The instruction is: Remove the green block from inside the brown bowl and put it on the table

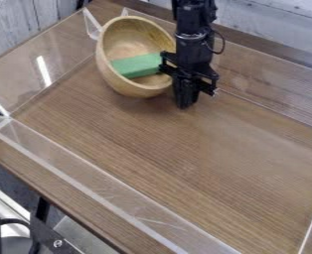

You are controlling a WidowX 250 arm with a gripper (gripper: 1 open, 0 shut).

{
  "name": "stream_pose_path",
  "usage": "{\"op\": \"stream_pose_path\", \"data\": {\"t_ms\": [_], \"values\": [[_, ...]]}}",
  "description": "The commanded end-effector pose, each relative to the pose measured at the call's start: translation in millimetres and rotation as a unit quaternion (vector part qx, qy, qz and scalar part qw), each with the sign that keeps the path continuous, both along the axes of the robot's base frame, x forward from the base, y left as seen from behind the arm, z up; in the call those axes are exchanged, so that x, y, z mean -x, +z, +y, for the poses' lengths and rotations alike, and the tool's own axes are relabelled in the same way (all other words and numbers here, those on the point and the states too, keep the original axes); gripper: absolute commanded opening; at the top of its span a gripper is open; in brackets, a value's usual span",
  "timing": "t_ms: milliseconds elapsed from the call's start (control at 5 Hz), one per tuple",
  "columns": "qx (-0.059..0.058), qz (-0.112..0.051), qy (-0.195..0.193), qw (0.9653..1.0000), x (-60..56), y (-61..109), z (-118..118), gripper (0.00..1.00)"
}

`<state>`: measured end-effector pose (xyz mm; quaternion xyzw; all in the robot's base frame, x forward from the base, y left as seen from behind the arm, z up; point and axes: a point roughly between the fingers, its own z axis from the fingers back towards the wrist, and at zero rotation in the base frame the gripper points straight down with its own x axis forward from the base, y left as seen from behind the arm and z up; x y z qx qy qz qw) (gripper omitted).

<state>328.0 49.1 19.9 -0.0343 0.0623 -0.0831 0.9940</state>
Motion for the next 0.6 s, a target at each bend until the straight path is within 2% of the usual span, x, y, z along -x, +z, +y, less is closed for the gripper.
{"op": "stream_pose_path", "data": {"t_ms": [0, 200, 400], "values": [[-0.005, 0.003, 0.021, 0.9998, 3.7, 3.9, 10.0, 1.00], [-0.007, 0.011, 0.034, 0.9994, 5.8, 4.0, 11.9, 0.00], [-0.006, 0.006, 0.037, 0.9993, 9.5, 3.7, 13.1, 0.00]]}}
